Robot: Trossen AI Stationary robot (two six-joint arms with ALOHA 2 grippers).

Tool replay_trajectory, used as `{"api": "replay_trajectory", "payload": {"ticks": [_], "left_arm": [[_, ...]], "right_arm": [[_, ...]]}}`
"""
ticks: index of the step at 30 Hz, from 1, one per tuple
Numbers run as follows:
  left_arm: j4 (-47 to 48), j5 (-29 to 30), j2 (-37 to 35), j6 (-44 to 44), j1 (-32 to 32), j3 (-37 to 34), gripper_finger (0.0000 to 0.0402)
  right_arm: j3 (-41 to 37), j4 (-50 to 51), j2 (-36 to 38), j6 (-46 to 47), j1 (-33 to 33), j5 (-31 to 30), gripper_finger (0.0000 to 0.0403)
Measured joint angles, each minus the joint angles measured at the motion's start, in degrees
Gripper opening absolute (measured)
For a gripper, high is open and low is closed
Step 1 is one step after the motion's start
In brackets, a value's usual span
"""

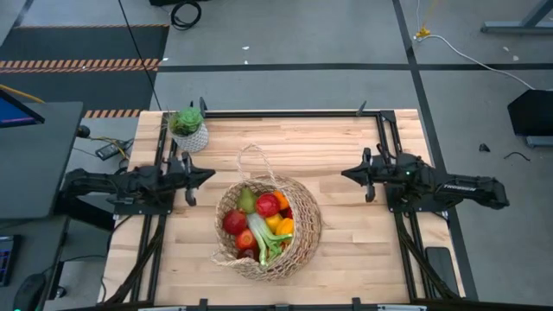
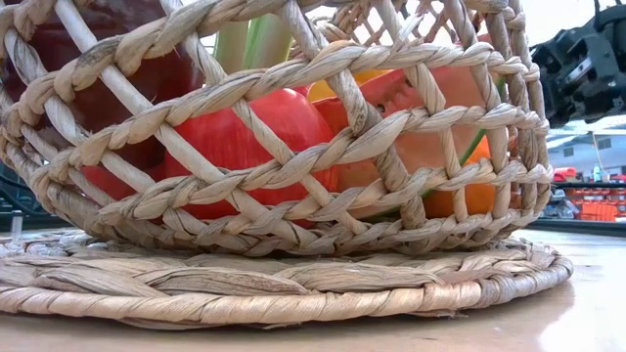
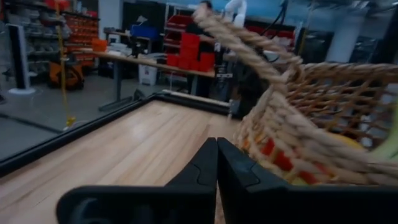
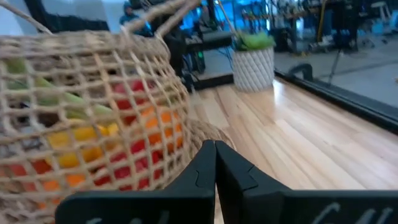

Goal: Build produce basket
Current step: Return to home position

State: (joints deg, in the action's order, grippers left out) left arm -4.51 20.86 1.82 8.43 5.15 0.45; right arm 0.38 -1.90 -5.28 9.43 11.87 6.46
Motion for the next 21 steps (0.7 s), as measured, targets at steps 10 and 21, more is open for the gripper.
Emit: {"api": "replay_trajectory", "payload": {"ticks": [10, 21], "left_arm": [[0.0, -1.55, -1.68, -0.14, 3.77, -0.02, 0.0006], [-2.86, -1.62, -1.46, -2.2, 6.08, -0.04, 0.0016]], "right_arm": [[0.0, 0.16, 2.11, 0.92, -3.33, -0.29, 0.0006], [0.0, 1.06, 2.1, 2.38, -4.21, -6.21, 0.001]]}}
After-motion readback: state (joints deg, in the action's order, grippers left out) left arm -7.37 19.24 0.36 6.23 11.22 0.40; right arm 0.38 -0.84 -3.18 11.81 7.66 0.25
